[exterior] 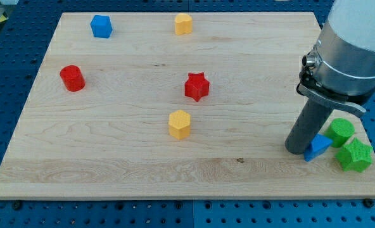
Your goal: Slightly push the red star towards the right center
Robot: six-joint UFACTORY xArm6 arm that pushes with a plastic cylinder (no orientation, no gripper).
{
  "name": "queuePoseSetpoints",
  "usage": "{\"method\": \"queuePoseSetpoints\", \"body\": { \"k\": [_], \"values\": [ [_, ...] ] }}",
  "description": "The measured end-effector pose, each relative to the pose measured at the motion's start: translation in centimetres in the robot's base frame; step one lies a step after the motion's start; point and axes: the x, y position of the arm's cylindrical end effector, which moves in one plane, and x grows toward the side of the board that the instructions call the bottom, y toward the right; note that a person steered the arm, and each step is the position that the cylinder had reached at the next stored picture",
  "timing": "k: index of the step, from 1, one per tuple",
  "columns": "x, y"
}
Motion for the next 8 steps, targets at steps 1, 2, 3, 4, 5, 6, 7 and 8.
{"method": "queuePoseSetpoints", "body": {
  "k": [1, 2, 3, 4, 5, 6, 7, 8],
  "values": [
    [0.0, 1.1],
    [0.0, -0.3],
    [-0.1, -3.0],
    [-0.6, -3.7],
    [-1.8, -3.9],
    [-3.6, -6.0],
    [-5.2, -8.5],
    [-5.7, -8.9]
  ]
}}
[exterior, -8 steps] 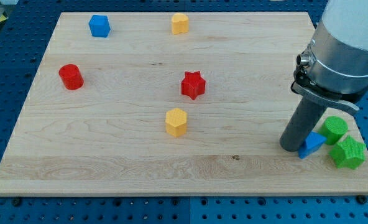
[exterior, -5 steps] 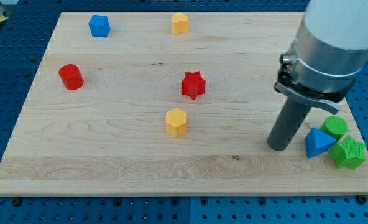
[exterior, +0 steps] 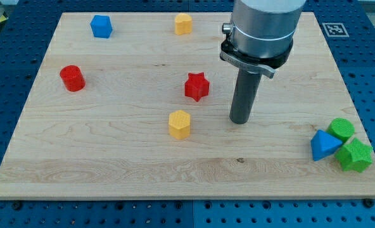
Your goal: Slightly push the red star towards the right center
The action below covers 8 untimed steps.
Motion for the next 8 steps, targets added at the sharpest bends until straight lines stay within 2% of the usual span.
{"method": "queuePoseSetpoints", "body": {
  "k": [2, 4, 5, 6, 7, 8],
  "values": [
    [-2.1, -5.1],
    [-2.8, -7.7],
    [-3.5, -12.1],
    [-4.8, -14.0],
    [-6.5, -13.2],
    [-6.6, -9.9]
  ]
}}
